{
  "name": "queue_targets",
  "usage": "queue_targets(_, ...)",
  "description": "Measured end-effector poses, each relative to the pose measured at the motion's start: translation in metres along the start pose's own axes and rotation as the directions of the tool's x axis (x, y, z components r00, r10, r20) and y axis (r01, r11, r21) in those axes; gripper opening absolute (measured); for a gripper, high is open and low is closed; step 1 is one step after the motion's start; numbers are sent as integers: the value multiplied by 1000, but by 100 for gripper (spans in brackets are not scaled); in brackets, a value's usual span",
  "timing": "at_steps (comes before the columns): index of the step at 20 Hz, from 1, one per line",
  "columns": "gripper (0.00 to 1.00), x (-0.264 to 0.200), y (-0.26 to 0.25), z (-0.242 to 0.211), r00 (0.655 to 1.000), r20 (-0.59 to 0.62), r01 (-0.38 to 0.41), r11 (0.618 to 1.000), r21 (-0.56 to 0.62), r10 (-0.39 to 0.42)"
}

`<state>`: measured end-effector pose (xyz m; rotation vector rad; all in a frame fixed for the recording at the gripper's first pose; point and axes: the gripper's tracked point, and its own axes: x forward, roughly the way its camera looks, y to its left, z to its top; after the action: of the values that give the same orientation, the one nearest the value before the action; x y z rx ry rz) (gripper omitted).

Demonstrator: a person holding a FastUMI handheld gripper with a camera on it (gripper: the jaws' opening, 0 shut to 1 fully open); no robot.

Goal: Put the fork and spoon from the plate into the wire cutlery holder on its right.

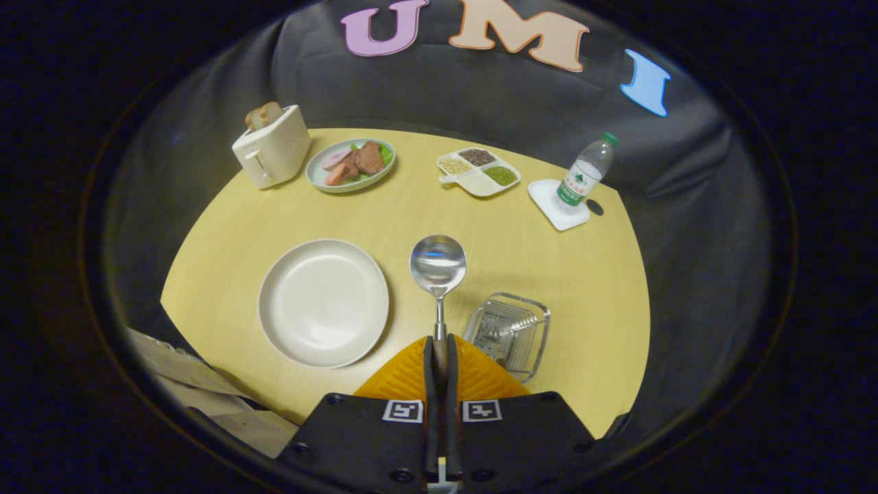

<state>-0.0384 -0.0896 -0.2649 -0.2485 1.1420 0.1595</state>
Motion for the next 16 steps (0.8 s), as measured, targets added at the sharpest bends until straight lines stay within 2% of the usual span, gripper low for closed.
queue_targets(7, 7, -7, -34, -27, 996, -79, 52, 998, 40, -49)
queue_targets(13, 7, -11, -41, -36, 993, -106, 59, 996, 65, -52)
queue_targets(16, 12, -11, -46, -33, 994, -99, 63, 995, 83, -54)
